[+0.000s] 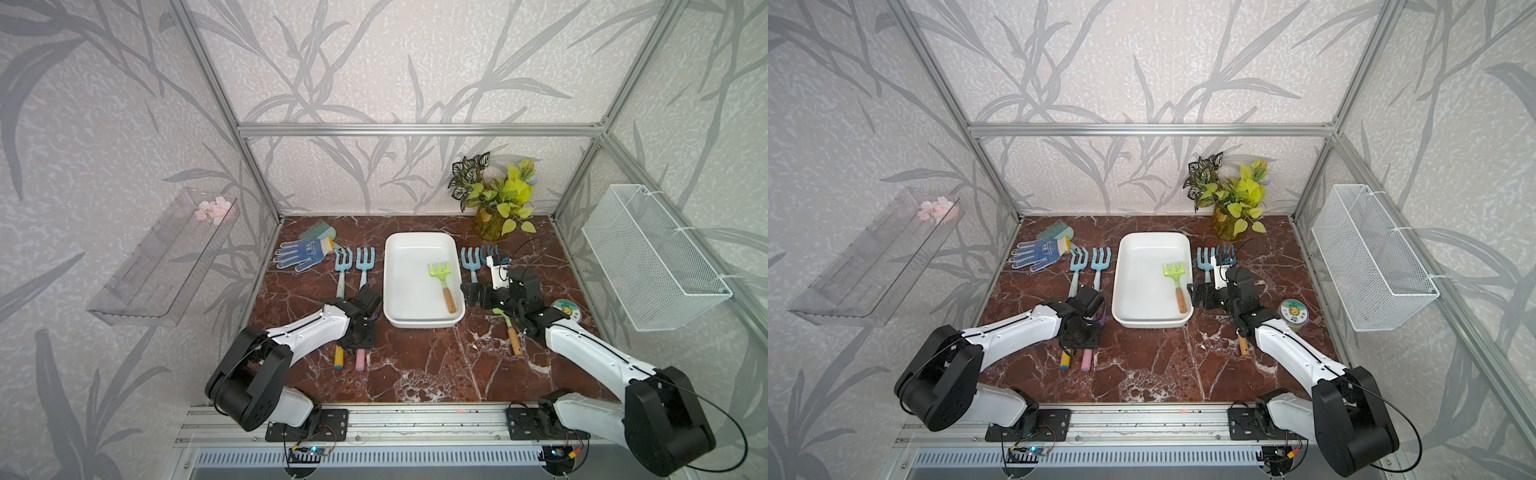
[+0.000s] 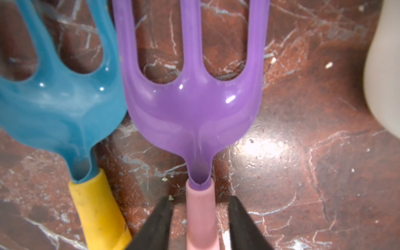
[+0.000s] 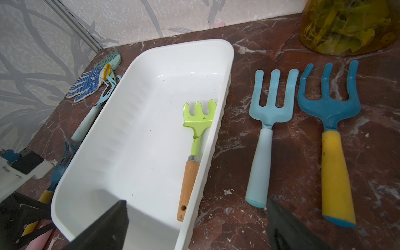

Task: Take the hand rake out of the storage box
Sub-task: Place the rake at the center of the board.

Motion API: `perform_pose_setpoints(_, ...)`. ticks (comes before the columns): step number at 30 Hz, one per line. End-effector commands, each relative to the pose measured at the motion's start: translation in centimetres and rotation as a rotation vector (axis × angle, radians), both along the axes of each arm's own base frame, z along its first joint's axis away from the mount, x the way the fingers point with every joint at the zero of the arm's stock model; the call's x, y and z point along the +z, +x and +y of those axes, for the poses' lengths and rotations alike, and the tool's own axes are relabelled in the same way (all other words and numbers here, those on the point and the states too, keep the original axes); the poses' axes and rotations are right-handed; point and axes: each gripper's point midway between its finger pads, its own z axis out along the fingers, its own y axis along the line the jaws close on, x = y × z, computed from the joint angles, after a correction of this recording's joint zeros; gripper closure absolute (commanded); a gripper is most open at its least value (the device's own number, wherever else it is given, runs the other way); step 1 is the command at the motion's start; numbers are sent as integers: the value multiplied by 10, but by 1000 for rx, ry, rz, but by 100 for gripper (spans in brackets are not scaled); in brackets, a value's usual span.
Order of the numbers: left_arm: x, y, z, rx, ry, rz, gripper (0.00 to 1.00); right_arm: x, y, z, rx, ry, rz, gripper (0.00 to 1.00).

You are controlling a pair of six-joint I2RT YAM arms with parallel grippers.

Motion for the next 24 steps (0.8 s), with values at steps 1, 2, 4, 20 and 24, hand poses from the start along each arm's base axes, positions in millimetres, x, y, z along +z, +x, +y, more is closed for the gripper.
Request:
perform_pose_setpoints(1, 12, 11, -2, -1, -10, -45, 42, 15, 8, 1, -4, 11, -37, 1)
perform_pose_setpoints(2, 14, 13, -3, -3, -11, -57, 40, 15, 8, 0, -7, 11, -38, 1)
perform_pose_setpoints(4, 22, 17, -4, -8, -19, -80, 33, 13, 9, -2, -23, 5, -28, 1)
perform_pose_setpoints(20, 108, 40, -33, -60, -240, -416, 7, 11, 9, -1, 12, -55, 67, 1)
perform_pose_setpoints(24, 115, 41, -32, -75, -250, -485, 6, 18, 1, 13, 107, -60, 123, 1)
